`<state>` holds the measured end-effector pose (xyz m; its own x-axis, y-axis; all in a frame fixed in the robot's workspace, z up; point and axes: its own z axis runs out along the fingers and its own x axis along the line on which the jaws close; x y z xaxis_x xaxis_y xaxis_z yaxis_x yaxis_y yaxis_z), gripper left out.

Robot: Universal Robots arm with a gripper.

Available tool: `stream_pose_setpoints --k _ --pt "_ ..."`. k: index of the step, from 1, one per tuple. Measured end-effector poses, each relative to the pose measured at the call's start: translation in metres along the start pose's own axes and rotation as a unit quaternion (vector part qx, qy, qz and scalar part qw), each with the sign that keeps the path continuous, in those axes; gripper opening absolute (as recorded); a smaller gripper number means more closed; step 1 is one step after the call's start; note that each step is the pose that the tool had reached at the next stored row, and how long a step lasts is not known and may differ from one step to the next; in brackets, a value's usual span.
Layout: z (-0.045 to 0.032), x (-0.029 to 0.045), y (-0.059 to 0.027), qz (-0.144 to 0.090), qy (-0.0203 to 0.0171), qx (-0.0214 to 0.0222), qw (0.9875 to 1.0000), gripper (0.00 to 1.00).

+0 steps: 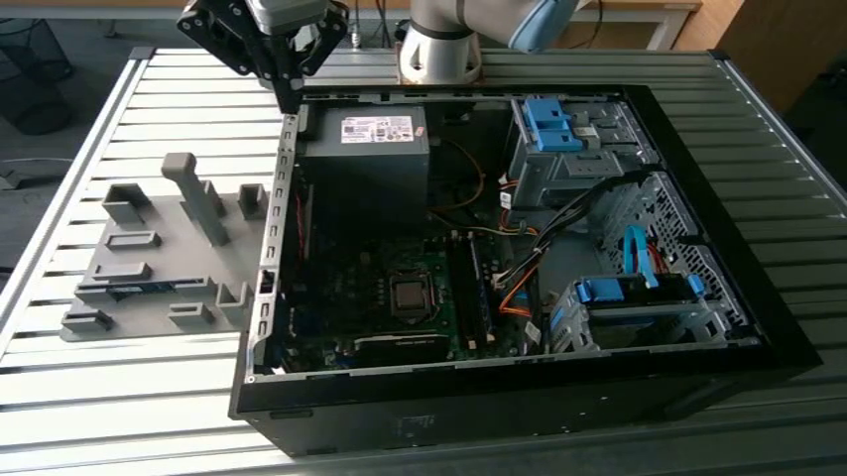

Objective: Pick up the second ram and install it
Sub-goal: 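Reach for the second ram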

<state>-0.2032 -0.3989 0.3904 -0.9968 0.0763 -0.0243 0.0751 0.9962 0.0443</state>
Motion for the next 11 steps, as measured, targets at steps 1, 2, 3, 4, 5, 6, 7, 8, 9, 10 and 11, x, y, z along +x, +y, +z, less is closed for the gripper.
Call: stream_pose_setpoints --k 1,2,3,4,5,6,7,8,9,10,11 --pt "0.0 0.0015 -0.0001 0.0 0.0 0.0 1.0 0.11" --pt "0.0 0.0031 -0.0003 0.0 0.0 0.0 1.0 0.11" --pt "0.0001 0.0048 -0.0004 0.0 0.0 -0.0001 1.0 0.11" --pt "0.0 0.0064 -0.0005 0.0 0.0 0.0 1.0 0.11" --pt "0.0 0.008 -0.0006 0.0 0.0 0.0 1.0 0.11" --pt "0.0 0.0096 -0.0008 0.0 0.0 0.0 1.0 0.11" --pt "0.0 0.0112 -0.0009 0.0 0.0 -0.0001 1.0 0.11" --pt "0.0 0.0129 -0.001 0.0 0.0 0.0 1.0 0.11" --pt "0.0 0.0147 -0.0012 0.0 0.0 0.0 1.0 0.11" --pt "0.0 0.0164 -0.0013 0.0 0.0 0.0 1.0 0.11" --pt "0.0 0.0182 -0.0014 0.0 0.0 0.0 1.0 0.11"
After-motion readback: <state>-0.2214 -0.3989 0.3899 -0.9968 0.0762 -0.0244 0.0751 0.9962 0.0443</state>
